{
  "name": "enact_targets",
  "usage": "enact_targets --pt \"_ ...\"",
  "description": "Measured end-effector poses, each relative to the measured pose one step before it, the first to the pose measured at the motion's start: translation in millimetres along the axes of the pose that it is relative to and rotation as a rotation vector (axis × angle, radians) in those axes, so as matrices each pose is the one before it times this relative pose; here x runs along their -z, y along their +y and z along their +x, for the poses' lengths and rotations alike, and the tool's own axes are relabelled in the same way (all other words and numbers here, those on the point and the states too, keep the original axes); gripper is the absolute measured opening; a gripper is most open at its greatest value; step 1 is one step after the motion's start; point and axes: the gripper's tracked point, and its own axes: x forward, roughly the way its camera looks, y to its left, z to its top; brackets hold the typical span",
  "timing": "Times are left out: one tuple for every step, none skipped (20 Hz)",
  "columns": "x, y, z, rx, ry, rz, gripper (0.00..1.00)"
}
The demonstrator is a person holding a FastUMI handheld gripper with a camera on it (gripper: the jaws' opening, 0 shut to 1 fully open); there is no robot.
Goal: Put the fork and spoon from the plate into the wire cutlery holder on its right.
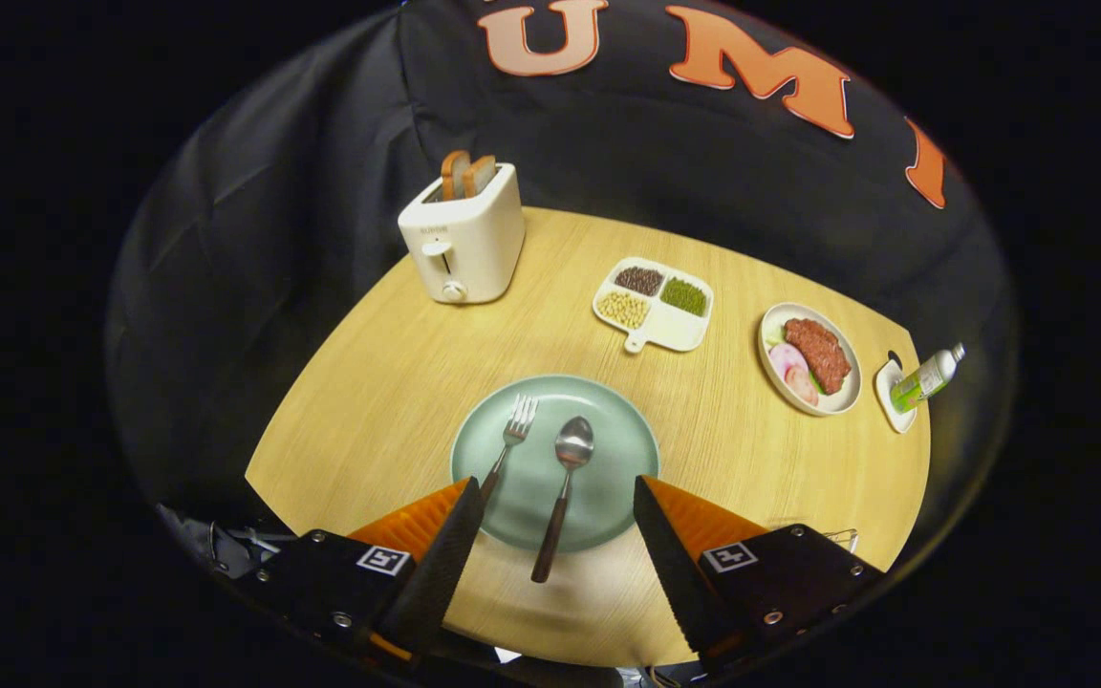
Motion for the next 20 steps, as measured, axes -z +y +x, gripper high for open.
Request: enact_targets --pt "5.87 -0.89 7.27 0.00636 0.03595 -0.00376 0.94" --pt "5.35 2.36 8.05 -0.00526 0.03084 0.00239 0.93" --pt "7.04 0.65 7.31 0.00066 0.04020 0.00456 0.91" --pt "7.13 2.42 8.43 -0.00911 0.03806 0.00745 0.91" --pt "6.10 0.75 7.33 0.00146 0.03816 0.01082 0.89" --pt "5.23 0.23 7.88 -0.00353 0.03067 0.00927 0.88" --pt "2.83 -0.18 7.90 -0.00030 0.02631 0.00902 0.85" --pt "4.34 2.40 8.08 -0.00697 0.02210 0.01029 0.84" --pt "2.10 -1.00 5.45 0.00595 0.02415 0.00541 0.82" --pt "2.39 -1.32 4.72 0.00409 0.01609 0.00090 0.81" --pt "1.88 -2.25 6.77 0.00887 0.01487 -0.00250 0.80" --pt "-0.40 -0.88 4.82 0.00531 0.00641 -0.00031 0.77" --pt "-1.16 -2.50 5.08 0.01369 0.00714 -0.00140 0.73" --pt "0.20 -2.95 4.02 0.01327 0.00944 0.00281 0.72" --pt "-1.13 -2.88 4.10 0.01456 0.00565 0.01246 0.67" --pt "0.60 0.13 4.22 0.00247 0.00933 0.00972 0.61" --pt "1.62 -1.97 3.54 0.00844 0.01818 0.01477 0.56" --pt "2.22 0.20 2.88 -0.00499 0.01406 0.00984 0.52" --pt "1.54 0.18 2.81 0.00039 0.01550 0.01004 0.44" --pt "0.81 2.80 2.70 -0.01016 0.00587 0.00656 0.37"
